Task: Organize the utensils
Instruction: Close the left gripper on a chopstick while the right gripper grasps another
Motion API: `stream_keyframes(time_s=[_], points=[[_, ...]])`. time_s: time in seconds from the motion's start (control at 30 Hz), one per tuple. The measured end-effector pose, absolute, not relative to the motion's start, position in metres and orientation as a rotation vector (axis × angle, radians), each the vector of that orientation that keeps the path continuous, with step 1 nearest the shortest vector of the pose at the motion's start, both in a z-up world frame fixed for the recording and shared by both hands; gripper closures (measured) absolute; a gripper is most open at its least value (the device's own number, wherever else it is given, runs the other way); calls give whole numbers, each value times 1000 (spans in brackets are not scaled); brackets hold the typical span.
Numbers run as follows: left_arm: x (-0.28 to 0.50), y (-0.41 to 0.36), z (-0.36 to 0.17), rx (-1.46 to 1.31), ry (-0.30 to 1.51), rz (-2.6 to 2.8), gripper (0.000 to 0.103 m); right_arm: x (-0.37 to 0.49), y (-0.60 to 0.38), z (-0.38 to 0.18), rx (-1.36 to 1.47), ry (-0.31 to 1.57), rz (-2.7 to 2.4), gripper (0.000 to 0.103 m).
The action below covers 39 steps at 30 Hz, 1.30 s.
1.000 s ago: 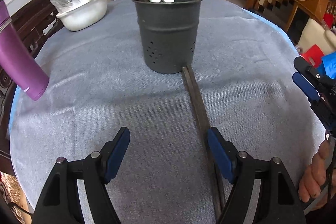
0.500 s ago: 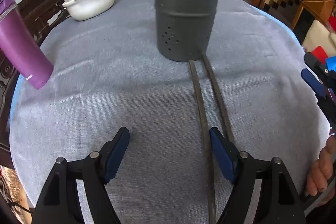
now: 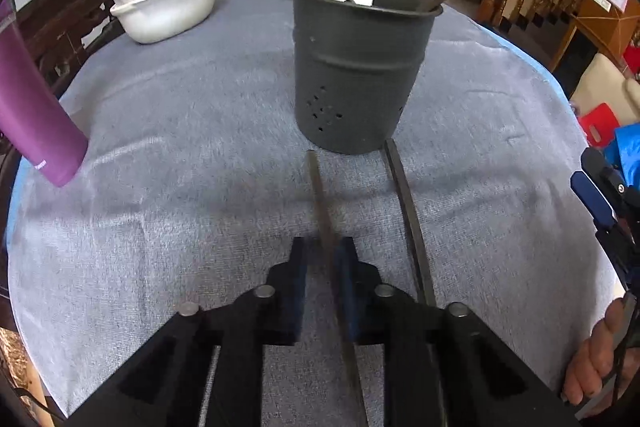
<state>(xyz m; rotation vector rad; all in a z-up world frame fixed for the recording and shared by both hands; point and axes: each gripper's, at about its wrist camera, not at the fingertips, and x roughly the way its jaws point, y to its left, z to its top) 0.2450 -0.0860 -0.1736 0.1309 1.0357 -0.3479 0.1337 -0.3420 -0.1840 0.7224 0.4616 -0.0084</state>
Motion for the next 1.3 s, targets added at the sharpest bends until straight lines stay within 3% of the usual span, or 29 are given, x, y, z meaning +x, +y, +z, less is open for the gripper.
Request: stream_keyframes(time_s=[0.13,0.3,0.67,1.07,1.17,1.3], points=[[246,-68,-172,71,1059,-380,86,137,-341,-185,722,475,-9,53],[248,-44,-164,31,1063,-418,77,146,-322,-178,660,524,46,54],[277,-26,-152,-28,1072,-493,77,234,-246,-165,503,809,215,77],[296,-15,-146,-93,1146,-608,77,289,-211,-188,374,1021,109,86],[304,-19,-150,-98,1176,-626,77,293,-208,-189,349,1032,92,94],[322,-36,-154,-95,1213,-634,77,289,-211,-183,361,1017,108,95]])
